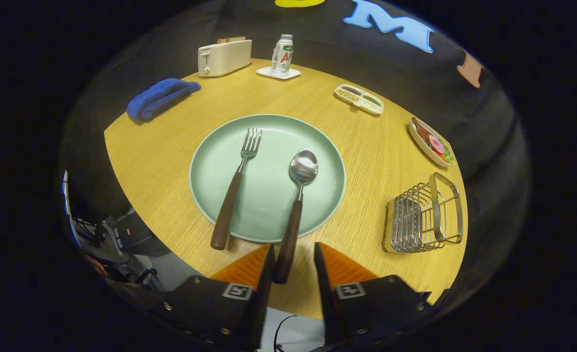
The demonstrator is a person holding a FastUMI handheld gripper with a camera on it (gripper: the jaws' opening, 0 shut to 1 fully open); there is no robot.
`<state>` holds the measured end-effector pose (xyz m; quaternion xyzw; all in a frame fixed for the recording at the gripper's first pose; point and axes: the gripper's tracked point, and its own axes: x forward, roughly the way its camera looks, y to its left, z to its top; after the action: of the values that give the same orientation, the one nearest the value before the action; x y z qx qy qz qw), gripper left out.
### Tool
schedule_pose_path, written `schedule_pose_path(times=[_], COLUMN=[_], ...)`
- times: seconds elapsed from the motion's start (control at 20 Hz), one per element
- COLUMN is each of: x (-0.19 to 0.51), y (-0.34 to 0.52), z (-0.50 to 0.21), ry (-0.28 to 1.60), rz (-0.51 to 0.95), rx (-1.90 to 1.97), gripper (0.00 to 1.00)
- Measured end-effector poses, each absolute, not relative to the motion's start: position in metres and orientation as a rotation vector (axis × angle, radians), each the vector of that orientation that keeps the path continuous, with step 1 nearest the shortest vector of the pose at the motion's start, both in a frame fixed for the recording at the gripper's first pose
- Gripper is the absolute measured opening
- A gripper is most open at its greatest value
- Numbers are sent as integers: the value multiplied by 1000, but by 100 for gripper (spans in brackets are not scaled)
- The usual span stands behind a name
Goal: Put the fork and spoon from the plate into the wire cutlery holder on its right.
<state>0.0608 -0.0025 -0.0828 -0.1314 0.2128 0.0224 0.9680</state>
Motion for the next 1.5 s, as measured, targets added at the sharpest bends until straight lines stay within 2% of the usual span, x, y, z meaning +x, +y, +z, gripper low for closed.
schedule_pose_path(times=[0.1, 0.25, 0.35, 1.0, 1.25, 1.5], x=[57, 52, 45, -50, -81, -86], y=[-6, -13, -25, -55, -108, -166], z=[-83, -76, -67, 15, 46, 33], ry=[456, 458, 480, 545, 571, 673], rz=[40, 30, 8, 148, 96, 1], rx=[-246, -205, -213, -204, -145, -56], gripper=[18, 18, 4, 3, 4, 3])
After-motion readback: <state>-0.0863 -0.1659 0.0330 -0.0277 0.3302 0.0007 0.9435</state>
